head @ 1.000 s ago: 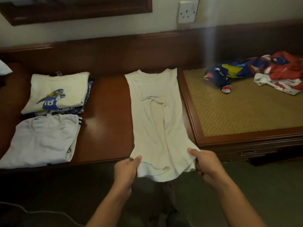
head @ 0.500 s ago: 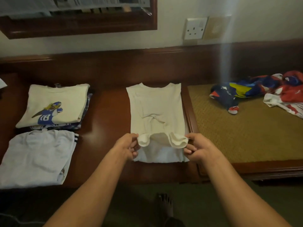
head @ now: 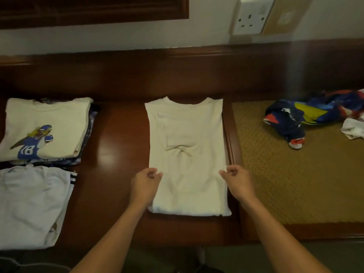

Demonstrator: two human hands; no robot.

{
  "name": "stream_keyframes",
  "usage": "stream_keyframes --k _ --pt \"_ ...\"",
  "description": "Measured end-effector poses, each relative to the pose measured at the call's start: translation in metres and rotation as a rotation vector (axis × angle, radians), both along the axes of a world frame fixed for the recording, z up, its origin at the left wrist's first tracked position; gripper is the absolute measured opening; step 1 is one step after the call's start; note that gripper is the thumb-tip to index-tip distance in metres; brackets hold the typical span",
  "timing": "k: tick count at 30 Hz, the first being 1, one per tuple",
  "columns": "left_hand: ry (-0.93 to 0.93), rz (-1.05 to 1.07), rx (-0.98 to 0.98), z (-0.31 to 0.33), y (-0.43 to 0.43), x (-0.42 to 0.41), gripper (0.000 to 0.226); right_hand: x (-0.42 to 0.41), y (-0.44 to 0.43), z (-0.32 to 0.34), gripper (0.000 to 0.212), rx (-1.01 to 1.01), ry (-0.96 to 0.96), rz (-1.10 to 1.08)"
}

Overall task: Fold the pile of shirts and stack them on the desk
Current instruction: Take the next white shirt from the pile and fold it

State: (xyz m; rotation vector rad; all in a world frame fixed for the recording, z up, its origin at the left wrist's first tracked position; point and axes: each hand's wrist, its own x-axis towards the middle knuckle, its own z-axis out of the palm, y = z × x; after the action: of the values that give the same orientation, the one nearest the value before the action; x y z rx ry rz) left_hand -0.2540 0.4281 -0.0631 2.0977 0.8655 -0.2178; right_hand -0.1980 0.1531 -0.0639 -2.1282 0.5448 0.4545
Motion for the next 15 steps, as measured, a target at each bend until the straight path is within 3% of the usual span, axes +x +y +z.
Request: stream_keyframes --k 3,6,12,15 --pt "0.103 -0.027 0.1 -0.004 -0.005 0.011 0.042 0.006 0.01 -0.007 0.021 -0.17 0.009 0.172" --pt "0.136 0.02 0.113 -0.007 -0.007 0.008 0.049 0.006 0.013 -0.007 0.011 -0.193 -0.071 0.135" --pt "-0.197 0.19 -0.171 0.008 -0.002 -0.009 0.032 0.008 0.012 0.003 0.015 0.079 -0.343 0.116" --pt "-0.283 0.261 -0.224 0.007 0.002 -0.016 0.031 0.019 0.011 0.0 0.016 0.139 -0.331 0.09"
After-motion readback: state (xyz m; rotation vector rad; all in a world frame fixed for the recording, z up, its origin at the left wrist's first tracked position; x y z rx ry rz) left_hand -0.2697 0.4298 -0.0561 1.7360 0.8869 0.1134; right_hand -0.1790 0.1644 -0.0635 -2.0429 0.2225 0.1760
